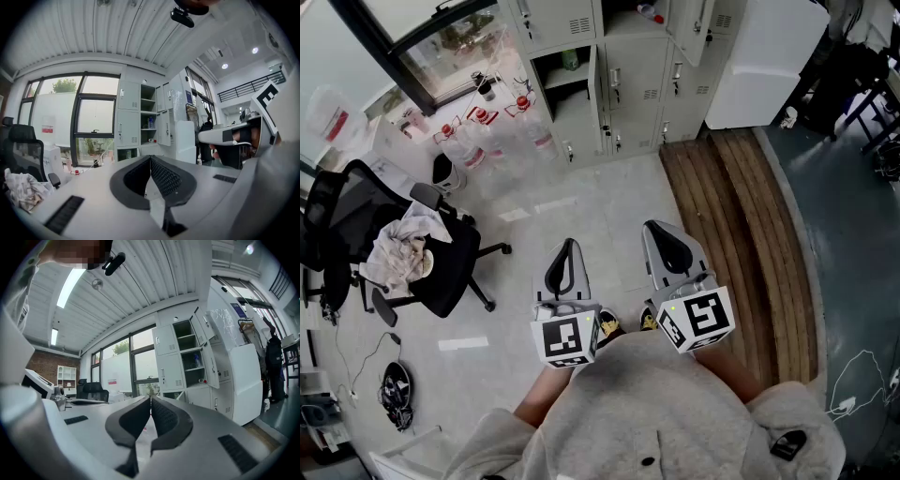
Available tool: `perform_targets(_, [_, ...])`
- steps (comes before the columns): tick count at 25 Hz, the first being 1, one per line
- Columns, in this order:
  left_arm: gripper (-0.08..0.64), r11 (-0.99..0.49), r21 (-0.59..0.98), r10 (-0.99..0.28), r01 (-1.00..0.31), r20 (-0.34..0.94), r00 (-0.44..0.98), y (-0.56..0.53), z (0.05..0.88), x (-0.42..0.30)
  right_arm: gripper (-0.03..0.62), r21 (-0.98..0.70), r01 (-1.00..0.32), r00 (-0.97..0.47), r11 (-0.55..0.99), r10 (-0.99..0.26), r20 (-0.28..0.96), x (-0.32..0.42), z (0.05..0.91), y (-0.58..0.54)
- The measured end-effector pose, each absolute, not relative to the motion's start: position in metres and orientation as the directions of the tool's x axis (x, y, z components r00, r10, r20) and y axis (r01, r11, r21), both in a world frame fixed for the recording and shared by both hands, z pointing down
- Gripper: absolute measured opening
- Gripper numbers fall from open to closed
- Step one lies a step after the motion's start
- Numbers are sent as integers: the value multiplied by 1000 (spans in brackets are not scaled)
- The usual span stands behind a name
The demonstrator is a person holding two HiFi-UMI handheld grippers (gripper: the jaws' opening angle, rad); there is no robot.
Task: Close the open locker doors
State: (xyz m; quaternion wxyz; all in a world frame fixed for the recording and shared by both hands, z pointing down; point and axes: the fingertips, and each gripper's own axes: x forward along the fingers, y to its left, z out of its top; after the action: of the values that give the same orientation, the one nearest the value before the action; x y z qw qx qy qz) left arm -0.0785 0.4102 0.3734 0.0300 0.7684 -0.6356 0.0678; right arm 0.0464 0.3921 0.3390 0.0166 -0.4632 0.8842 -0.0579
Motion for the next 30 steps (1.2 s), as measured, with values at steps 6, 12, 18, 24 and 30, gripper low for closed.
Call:
perform_targets(6, [11,-194,-35,-972,-980,138,188,410,372,-92,28,-94,-818,-572,567,-819,40,30,343,396])
perform_targets(12, [11,-193,-22,-973,-981,130,188,409,372,-105,28,-103,-821,-567,562,-823,33,19,340,393])
perform_targets(18, [11,-176,-44,-978,-983,123,170,404,369,-135,29,-94,-845,-531,527,-847,22,3,339,385])
perform_targets(24, [11,-183,-30,-976,-983,123,178,402,373,-153,28,-80,-854,-518,515,-854,36,-12,344,387])
perform_targets(30, [11,-214,-30,-972,-976,105,210,392,369,-149,28,-44,-860,-509,508,-860,27,-18,343,381])
